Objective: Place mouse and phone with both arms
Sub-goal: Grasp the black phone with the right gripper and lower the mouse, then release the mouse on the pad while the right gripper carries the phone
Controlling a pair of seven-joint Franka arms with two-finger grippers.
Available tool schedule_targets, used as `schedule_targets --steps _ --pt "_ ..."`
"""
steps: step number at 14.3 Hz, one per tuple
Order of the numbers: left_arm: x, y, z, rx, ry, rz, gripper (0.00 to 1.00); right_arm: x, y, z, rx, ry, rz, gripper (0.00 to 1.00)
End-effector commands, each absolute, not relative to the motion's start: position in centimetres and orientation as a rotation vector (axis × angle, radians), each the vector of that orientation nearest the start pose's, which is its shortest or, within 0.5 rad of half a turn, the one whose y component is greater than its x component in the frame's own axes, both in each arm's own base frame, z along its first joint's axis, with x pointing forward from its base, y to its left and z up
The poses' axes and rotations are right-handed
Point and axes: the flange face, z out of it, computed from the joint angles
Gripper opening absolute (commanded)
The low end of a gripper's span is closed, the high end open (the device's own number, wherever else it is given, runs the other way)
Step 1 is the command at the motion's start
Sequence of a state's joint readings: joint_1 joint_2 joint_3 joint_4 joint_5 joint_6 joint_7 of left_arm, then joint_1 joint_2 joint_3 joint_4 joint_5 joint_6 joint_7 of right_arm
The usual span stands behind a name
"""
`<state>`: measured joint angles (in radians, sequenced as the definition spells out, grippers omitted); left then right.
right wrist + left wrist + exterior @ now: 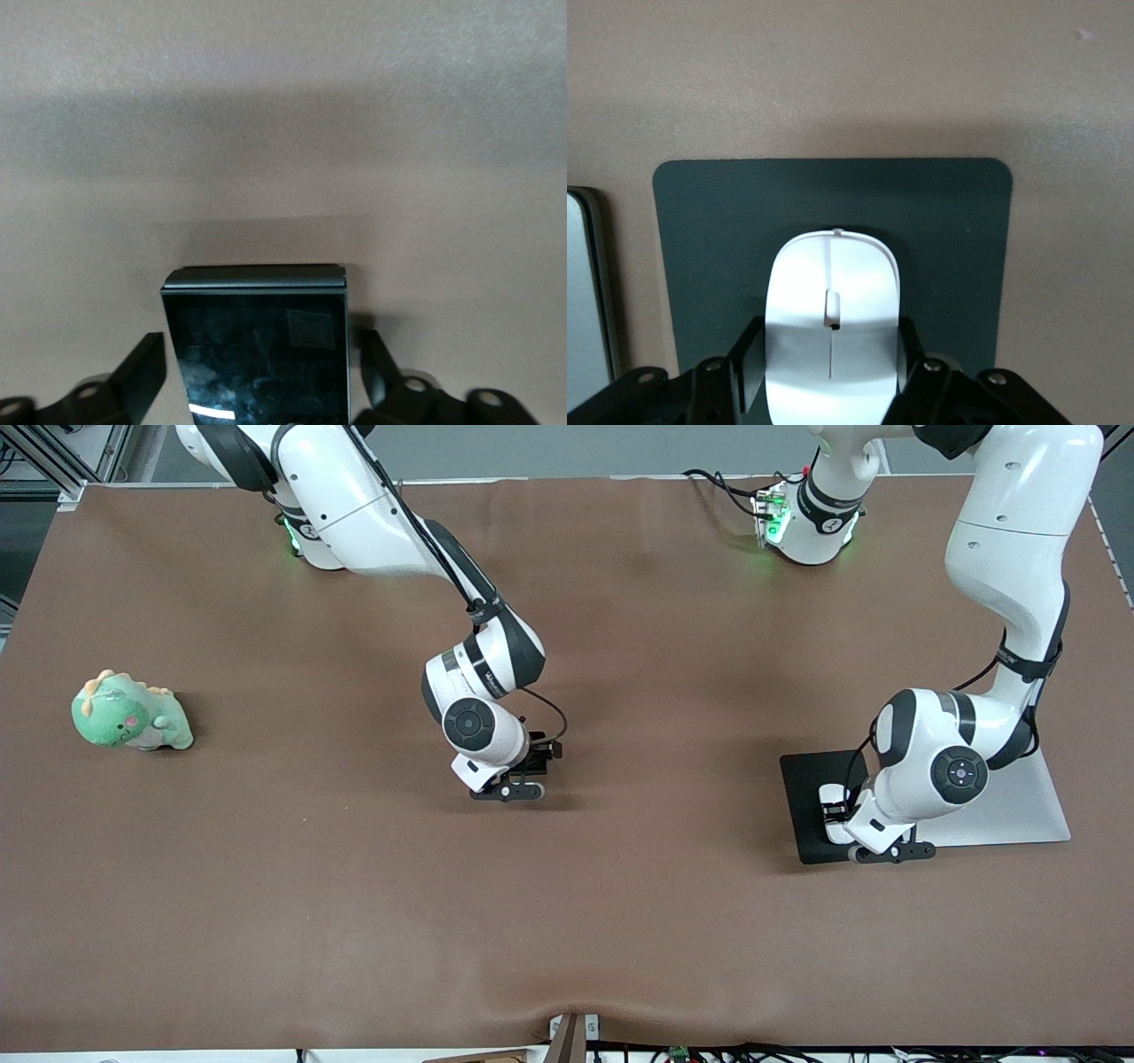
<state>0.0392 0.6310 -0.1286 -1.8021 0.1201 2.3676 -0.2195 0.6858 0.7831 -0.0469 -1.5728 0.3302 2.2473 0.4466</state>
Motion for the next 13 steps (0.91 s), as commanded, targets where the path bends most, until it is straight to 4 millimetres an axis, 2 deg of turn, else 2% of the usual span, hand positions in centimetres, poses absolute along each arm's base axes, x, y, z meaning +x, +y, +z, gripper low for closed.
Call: schedule_targets --steps 1,4,6,9,13 --pt "64.6 -5.4 19.3 -3.118 -0.064 0.061 1.0 54.8 42.2 17.2 -2.998 0.094 0.3 0.0" --pt "65.0 -5.6 20.4 -3.12 -0.056 0.033 1.0 55.1 41.9 17.6 -2.998 0.103 0.3 0.0" --pt "65.8 -5.6 23.0 -3.121 -0.073 -0.022 1.0 55.0 41.5 18.1 -3.012 0.102 0.358 0.0" --pt "66.9 -5.0 29.6 -3.109 -0.088 -0.109 1.0 56.1 39.5 19.8 -3.032 0.127 0.443 0.0" --pt "67.4 -2.7 39.5 -3.082 -0.15 -0.16 1.0 57.7 35.1 21.2 -3.119 0.137 0.472 0.0"
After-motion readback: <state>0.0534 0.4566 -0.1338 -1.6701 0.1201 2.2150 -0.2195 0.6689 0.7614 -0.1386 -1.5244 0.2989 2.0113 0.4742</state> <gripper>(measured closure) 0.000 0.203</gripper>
